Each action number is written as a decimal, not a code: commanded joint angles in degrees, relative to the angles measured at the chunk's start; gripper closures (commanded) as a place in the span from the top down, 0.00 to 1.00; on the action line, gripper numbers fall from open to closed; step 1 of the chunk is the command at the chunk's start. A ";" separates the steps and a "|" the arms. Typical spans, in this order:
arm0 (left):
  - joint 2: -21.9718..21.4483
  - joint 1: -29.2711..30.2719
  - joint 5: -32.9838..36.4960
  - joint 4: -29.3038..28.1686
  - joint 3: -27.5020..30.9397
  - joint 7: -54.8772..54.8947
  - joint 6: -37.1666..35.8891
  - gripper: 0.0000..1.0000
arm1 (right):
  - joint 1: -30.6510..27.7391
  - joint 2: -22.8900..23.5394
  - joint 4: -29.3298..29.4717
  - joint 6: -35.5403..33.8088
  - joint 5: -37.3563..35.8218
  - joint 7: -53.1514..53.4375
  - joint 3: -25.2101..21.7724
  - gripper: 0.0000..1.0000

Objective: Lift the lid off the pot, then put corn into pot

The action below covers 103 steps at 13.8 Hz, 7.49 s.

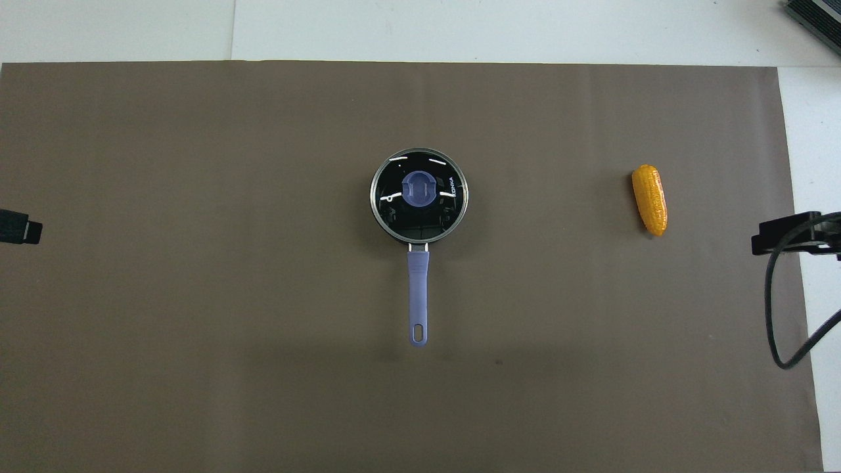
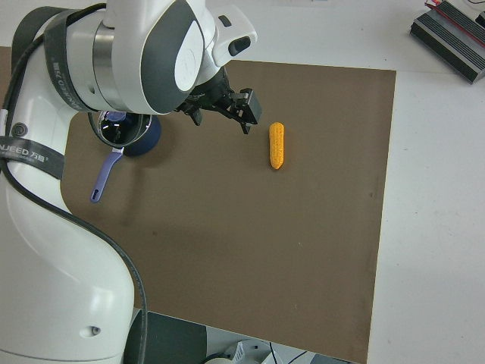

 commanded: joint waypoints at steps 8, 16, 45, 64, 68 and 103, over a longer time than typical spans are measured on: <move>-1.58 -0.21 0.58 -1.83 0.04 -0.88 -0.04 1.00 | -0.32 -0.86 -1.22 0.39 0.41 -1.05 0.17 1.00; 1.75 -2.85 -1.18 -0.52 -0.14 -0.70 5.31 1.00 | -0.41 -0.68 -1.04 -0.05 0.41 -1.40 0.00 1.00; 31.20 -32.99 4.09 5.81 -0.23 -31.55 34.32 1.00 | -1.46 24.44 -12.03 53.37 0.23 -0.18 -0.71 1.00; 38.67 -35.98 7.00 11.00 -0.23 -39.99 31.44 0.71 | -2.69 29.56 -17.21 55.77 -0.47 -1.84 -0.79 0.18; 38.41 -35.90 6.73 11.00 -0.31 -42.54 31.08 0.35 | -2.95 29.64 -16.25 53.65 -0.38 -1.58 -0.71 0.00; 16.08 3.83 -3.11 -33.56 0.04 5.62 56.91 0.00 | 21.64 28.22 -0.35 53.65 5.24 70.57 3.86 0.00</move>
